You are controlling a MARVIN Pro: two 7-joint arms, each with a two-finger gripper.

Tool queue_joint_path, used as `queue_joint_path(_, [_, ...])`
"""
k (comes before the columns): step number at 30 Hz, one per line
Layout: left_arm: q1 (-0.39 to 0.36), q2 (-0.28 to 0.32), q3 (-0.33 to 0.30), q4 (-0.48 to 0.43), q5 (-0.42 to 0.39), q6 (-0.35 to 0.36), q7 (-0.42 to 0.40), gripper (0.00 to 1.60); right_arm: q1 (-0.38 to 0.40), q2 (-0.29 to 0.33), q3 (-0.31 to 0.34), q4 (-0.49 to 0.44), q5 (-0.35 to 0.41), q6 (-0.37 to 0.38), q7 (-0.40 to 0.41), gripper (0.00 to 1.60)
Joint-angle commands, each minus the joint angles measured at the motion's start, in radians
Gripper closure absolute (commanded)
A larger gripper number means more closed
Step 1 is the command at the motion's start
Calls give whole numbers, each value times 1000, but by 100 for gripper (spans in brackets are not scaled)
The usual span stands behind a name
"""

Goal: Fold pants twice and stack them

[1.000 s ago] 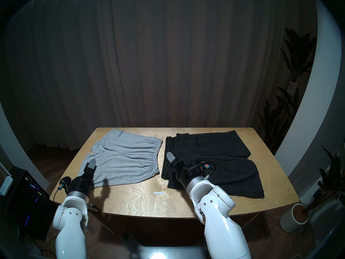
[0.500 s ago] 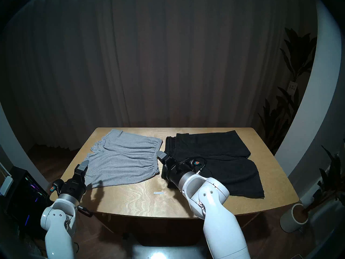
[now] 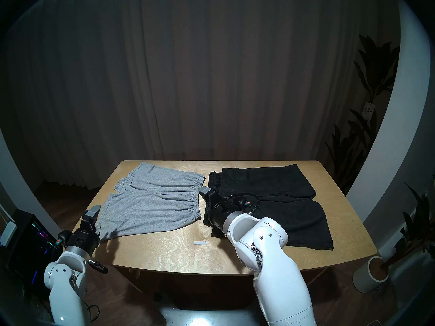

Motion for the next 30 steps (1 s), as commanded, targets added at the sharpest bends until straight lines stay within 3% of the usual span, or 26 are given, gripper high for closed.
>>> queue_joint_path(1, [42,-70,14,-40,-102,-31,89,0,-24,21,-37,-64,107,-116,-39,0])
queue_joint_path(2, [56,-83,30,-64,-113,-31,111,0,-21,29,-56,-76,109,-156,-51,0])
queue_joint_path(10, [62,-86,58,-147,-146,-30,181,0,-12,55,-108,-102,119,-266,-113,0])
queue_joint_path(13, [74,-95,67,-213,-140,-25,260,0,8,74,-155,-88,96,-355,-162,0])
queue_joint_path(16, [77,-96,72,-227,-136,-24,298,0,19,84,-179,-75,91,-379,-178,0])
queue_joint_path(26, [96,-89,75,-275,-146,2,450,0,93,149,-338,20,33,-572,-151,0])
queue_joint_path(30, [86,-87,77,-274,-169,23,493,0,107,178,-393,50,19,-639,-89,0])
